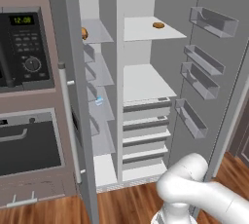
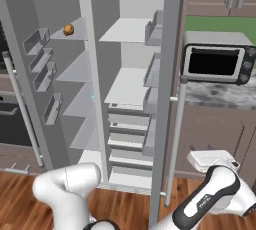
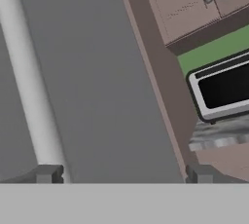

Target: There's a chicken drumstick in the fridge that needs to be moved to the freezer for freezing. Pick up the chicken drumstick from the fridge, place it on any shelf in the freezer, and close the fridge and freezer doors when done.

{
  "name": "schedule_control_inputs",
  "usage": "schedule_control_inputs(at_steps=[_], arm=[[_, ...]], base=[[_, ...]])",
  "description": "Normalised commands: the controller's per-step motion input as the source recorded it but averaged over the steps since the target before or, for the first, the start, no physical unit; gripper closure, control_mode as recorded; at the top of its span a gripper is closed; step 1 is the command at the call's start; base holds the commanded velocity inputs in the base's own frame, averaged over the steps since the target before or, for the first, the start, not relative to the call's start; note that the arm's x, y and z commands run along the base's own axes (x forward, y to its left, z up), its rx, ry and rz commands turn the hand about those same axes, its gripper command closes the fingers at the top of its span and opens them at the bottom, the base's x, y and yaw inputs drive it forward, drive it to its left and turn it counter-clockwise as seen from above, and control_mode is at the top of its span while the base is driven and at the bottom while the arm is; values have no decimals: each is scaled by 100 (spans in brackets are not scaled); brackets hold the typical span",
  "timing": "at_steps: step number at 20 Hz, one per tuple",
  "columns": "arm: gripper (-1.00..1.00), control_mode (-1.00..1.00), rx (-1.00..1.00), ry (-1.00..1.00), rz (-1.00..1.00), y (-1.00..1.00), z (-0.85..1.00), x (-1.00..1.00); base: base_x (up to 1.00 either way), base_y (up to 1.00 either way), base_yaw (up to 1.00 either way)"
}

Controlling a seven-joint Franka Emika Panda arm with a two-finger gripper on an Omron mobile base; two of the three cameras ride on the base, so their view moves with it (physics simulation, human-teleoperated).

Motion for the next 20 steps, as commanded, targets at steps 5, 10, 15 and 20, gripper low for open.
schedule_control_inputs(at_steps=[5, 10, 15, 20], arm=[[-100, -100, 0, 5, 2, 38, -27, 31], [-100, -100, 0, 0, 1, 49, -10, 4], [-100, -100, 0, 0, 0, 62, -10, 40], [-100, -100, -2, 0, 0, 77, -29, 49]], base=[[0, 0, 0], [0, 0, 0], [0, 0, 0], [0, 0, 0]])
